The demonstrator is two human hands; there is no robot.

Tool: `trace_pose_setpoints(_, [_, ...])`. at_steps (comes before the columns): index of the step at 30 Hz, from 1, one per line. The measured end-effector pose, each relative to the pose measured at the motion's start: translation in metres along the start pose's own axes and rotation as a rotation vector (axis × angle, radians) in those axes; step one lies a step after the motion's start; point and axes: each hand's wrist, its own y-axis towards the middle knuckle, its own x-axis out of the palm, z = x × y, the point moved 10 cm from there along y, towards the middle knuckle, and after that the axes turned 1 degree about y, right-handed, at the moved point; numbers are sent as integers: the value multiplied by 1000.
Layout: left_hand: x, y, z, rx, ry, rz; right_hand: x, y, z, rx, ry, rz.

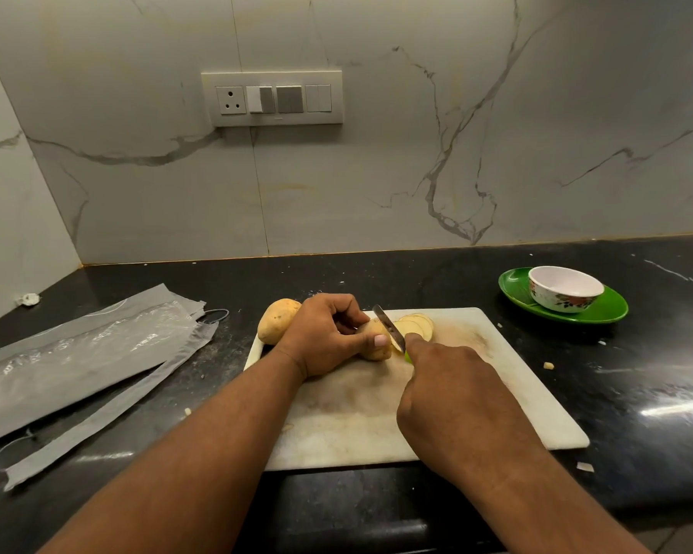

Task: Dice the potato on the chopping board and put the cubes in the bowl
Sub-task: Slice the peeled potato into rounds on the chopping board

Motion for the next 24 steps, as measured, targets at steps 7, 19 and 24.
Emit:
trace_pose_setpoints(7, [1,1,-3,-12,-33,-22,8,5,2,22,-58,-55])
trace_pose_setpoints(19, [6,4,-5,-9,-41,-52,32,13,2,-23,-20,-8])
trace_pose_setpoints(24, [7,4,-7,-18,-76,-57,40,-3,9,-14,-3,-49])
